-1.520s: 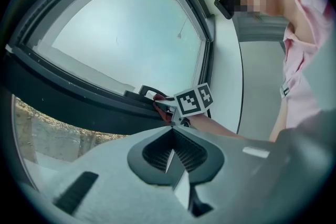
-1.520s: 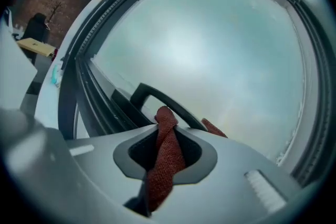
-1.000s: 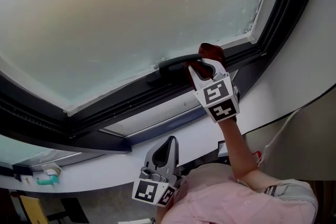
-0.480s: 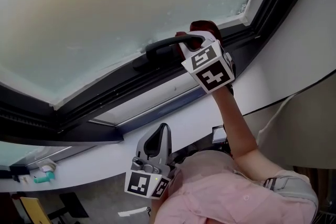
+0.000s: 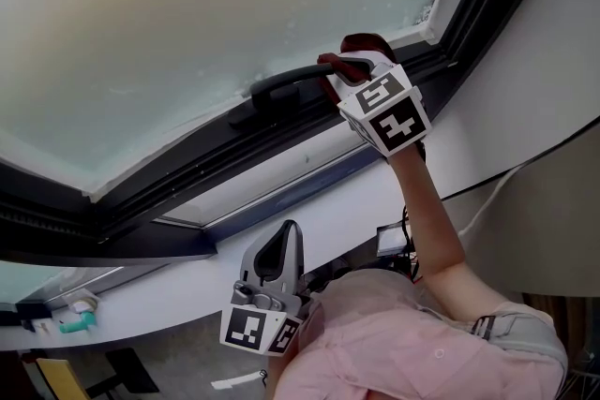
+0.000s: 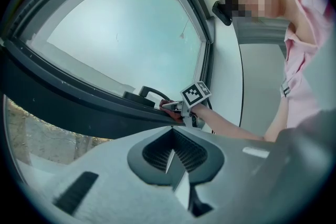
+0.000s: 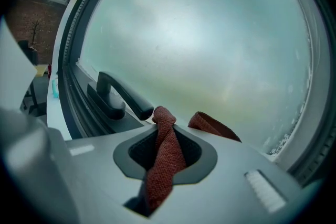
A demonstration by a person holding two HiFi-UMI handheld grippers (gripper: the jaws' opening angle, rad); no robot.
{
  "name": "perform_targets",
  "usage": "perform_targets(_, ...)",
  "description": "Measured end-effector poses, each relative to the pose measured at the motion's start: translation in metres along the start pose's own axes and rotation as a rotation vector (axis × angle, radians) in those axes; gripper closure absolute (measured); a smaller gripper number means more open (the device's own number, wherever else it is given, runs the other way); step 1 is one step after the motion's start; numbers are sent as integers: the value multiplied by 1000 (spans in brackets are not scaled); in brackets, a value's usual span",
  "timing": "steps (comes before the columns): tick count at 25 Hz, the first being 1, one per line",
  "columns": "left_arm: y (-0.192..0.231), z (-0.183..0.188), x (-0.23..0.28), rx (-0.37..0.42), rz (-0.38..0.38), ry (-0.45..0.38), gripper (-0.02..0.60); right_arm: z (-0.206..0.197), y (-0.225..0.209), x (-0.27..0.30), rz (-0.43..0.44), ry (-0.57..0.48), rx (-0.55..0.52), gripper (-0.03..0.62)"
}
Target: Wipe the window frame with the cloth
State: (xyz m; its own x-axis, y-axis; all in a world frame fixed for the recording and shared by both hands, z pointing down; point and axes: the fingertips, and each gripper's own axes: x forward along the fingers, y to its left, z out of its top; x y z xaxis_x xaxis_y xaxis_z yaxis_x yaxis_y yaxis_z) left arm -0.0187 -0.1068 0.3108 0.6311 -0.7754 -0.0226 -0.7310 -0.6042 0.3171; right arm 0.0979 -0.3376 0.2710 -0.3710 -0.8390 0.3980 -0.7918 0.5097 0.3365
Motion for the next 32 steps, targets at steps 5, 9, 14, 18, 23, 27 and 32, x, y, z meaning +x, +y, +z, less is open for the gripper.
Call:
perform_targets(5, 1, 2, 2, 2, 2, -6, 584, -7, -11, -2, -11, 16, 9, 533)
perform_targets(9, 2, 3, 4, 1, 7, -11, 584, -9, -18, -3, -21, 10, 12, 533)
perform_targets(14, 1, 5, 7, 0, 8, -22, 584, -11, -24, -4, -23, 12, 17, 533)
perform_targets(18, 1, 7, 9, 1, 10, -34, 584, -14, -28, -5, -21, 16, 17, 533)
perform_targets(23, 1, 5, 13, -1, 14, -31, 584, -20, -39, -6, -27, 22, 25, 533)
perform_targets(27, 0, 5, 16, -6, 14, -31, 584, -23, -46, -7, -27, 26, 29, 533)
perform_targets(32, -2, 5, 19, -15, 14, -31, 584, -27, -56, -10, -38, 30, 31, 533)
